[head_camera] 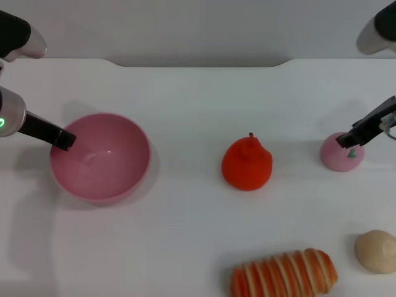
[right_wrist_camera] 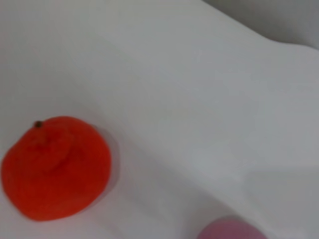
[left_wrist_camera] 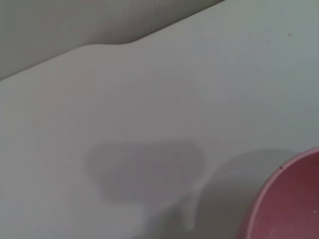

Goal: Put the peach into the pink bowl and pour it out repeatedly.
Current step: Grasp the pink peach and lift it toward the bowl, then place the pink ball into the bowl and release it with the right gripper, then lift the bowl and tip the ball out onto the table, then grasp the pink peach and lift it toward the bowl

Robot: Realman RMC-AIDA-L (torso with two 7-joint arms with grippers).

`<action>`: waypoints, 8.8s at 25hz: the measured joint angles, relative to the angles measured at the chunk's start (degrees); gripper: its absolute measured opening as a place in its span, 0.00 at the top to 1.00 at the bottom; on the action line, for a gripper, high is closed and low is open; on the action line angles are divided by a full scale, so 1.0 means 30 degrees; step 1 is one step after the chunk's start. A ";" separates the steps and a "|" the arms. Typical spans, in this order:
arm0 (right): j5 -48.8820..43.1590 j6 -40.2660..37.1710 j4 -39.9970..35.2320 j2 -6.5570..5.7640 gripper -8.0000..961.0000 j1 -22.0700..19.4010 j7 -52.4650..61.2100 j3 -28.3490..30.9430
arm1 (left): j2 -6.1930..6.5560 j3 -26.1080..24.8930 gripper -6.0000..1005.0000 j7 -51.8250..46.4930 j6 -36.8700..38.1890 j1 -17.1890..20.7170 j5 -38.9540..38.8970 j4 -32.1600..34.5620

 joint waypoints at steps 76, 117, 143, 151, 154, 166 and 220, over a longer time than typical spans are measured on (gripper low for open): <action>1.0463 0.9842 -0.2648 0.0226 0.68 0.1136 -0.2851 -1.0623 | -0.0264 0.0821 0.95 -0.0229 0.1409 -0.2512 -0.1189 0.0360; 4.6287 -0.3955 1.5719 -0.0054 0.39 -0.6777 -3.9720 0.7711 | -0.0215 1.1296 0.95 0.1792 -1.9315 0.5092 -0.6476 0.4154; 4.6278 -0.3984 1.6343 -0.0024 0.39 -0.6904 -3.9289 0.8594 | -0.0333 2.2367 0.95 0.4581 -3.9619 0.8378 -0.6617 -0.0302; 4.3719 -0.3904 1.6336 -0.0070 0.39 -0.6915 -3.8445 0.8558 | -0.0282 1.7310 0.95 0.4398 -2.8539 0.7902 -0.8355 0.4421; 4.1693 -0.3896 1.5407 -0.0105 0.39 -0.7055 -3.5415 0.8553 | -0.0266 1.3906 0.95 0.3728 -2.2068 0.6746 -0.9918 0.5659; 2.4881 -0.6858 0.1722 -0.0225 0.39 -0.6939 -1.8757 0.8657 | 0.0080 -0.0709 0.95 0.0433 -0.2741 -0.0898 -0.9175 0.1313; 1.4866 -0.0693 0.4914 -0.0042 0.85 -0.0513 -1.2136 -0.4103 | -0.0010 -0.0503 0.95 -0.1434 -0.1682 -0.1430 -0.5999 0.0376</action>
